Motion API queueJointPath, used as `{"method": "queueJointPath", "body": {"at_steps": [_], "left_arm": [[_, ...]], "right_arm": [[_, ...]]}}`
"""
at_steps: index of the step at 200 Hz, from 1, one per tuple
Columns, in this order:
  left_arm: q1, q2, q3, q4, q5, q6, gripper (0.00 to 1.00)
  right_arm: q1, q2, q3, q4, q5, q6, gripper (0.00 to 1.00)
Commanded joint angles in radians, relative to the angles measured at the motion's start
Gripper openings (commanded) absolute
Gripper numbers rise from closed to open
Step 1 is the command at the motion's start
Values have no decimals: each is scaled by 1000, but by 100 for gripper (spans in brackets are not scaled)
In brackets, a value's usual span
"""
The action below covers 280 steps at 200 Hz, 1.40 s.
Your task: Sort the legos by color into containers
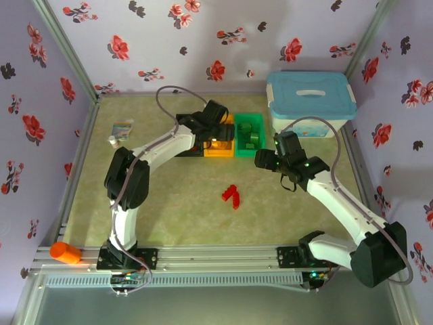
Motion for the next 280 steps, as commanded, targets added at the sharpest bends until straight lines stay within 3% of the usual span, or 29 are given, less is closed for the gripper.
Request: {"method": "queueJointPath", "body": {"at_steps": [1, 64, 100, 121, 209, 280], "left_arm": [[-52, -98, -89, -25, -7, 18, 86], [-180, -233, -373, 11, 49, 15, 81], [-221, -248, -463, 48, 125, 5, 64], [-243, -255, -504, 73, 146, 6, 61], [-269, -211, -536, 96, 212, 28, 58], [-269, -159, -528, 101, 215, 31, 49]], "right_arm": [[-2, -9, -22, -16, -11, 15, 79], [-1, 30, -18, 13, -46, 24, 79], [3, 43, -13, 19, -62, 32, 78], [4, 39, -14, 15, -58, 32, 78], [13, 39, -31, 22, -58, 45, 78], [15, 42, -32, 22, -55, 47, 78]]}}
